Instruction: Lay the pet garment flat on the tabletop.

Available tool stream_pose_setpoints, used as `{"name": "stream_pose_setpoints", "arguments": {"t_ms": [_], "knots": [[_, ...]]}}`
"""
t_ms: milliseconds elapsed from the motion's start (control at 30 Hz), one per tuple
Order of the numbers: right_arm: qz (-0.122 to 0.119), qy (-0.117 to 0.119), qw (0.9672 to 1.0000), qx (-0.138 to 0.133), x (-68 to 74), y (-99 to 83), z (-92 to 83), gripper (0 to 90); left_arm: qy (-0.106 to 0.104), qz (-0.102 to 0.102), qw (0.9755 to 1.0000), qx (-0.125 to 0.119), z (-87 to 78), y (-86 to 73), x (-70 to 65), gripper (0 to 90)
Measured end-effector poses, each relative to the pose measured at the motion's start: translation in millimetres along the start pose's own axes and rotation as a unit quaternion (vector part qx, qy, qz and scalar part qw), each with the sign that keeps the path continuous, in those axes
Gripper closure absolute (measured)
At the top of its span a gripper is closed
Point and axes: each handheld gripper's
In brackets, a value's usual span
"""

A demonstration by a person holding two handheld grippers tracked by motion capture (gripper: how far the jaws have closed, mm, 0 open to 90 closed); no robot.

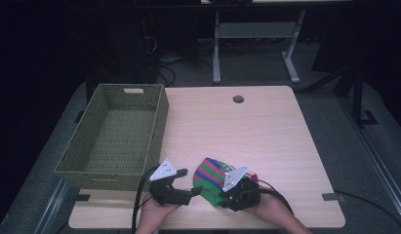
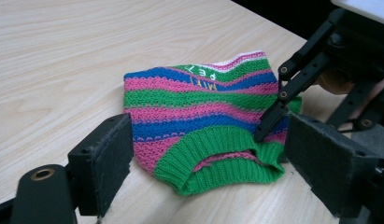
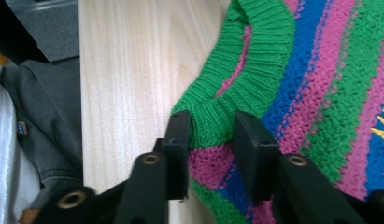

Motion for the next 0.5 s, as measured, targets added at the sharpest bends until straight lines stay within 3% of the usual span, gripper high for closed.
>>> {"name": "stream_pose_setpoints", "arguments": {"t_ms": [267, 500], "knots": [[0.025, 0.022, 0.9994, -0.001, -8.4, 0.0, -2.1, 79.8, -0.003, -0.006, 1.0, -0.005, -0.4, 0.0, 0.0, 15.6], [0.036, 0.04, 0.9985, -0.004, -12.3, 1.7, -5.3, 83.9, -0.008, -0.008, 0.9999, -0.013, -0.9, 1.9, 1.3, 15.6]]}}
Point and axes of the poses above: each handheld gripper's, and its own axes: z roughly forward along the jaws, y roughly out of its top, x roughly to its left, and after that the axes turned 1 degree about z, right-handed
